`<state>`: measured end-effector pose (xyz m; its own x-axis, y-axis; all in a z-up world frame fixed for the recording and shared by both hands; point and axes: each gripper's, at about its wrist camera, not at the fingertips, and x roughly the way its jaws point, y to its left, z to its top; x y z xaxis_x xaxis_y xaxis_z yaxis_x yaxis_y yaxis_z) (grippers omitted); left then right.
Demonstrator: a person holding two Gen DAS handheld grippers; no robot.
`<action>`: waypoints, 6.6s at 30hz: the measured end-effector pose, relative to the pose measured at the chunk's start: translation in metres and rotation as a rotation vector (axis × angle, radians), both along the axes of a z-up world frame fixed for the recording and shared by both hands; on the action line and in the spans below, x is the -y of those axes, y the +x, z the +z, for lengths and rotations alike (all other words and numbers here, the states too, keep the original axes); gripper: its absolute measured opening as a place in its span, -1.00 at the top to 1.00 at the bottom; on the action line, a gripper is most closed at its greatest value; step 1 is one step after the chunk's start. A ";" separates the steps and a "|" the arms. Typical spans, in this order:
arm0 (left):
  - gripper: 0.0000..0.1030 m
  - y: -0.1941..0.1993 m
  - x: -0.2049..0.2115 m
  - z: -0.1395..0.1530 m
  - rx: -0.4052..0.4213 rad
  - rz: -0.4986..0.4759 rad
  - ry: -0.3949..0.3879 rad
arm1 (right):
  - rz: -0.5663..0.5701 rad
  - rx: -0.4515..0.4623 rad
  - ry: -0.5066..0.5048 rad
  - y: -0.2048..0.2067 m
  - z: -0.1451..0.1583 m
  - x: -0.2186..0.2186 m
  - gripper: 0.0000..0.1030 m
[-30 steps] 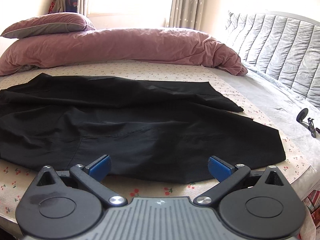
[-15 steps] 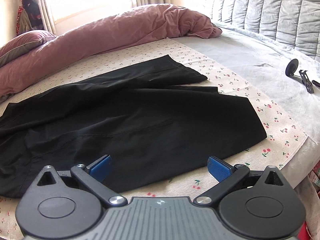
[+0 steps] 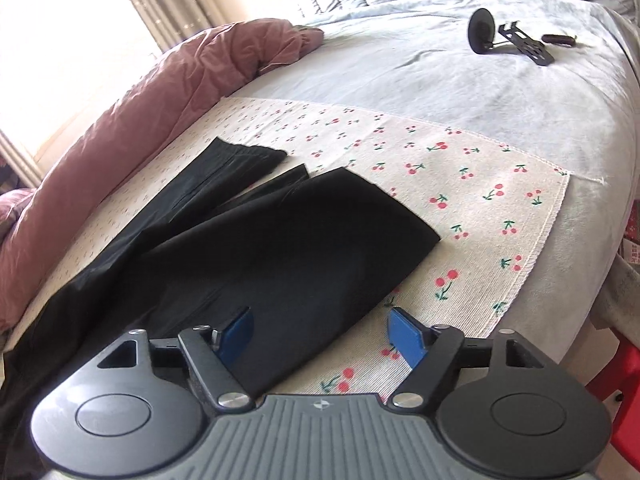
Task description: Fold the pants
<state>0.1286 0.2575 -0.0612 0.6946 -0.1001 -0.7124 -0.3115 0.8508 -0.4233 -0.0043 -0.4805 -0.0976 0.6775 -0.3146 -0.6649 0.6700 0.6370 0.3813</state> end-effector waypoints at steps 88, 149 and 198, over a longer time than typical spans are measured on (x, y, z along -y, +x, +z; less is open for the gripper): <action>-0.73 0.142 0.301 0.037 0.241 -0.938 0.645 | 0.169 -0.070 -0.260 0.213 0.028 0.070 -0.38; -0.84 0.186 0.244 0.111 0.157 -0.840 0.551 | 0.508 -0.077 -0.318 0.252 0.138 -0.034 -0.64; 1.00 0.138 0.255 0.064 0.390 -0.928 0.321 | 0.235 -0.011 -0.391 0.291 0.071 -0.021 1.00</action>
<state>0.2664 0.0027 0.0025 0.6291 -0.5555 -0.5437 0.6273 0.7759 -0.0668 0.2872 -0.4593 -0.0262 0.7541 -0.3820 -0.5342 0.4926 0.8670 0.0755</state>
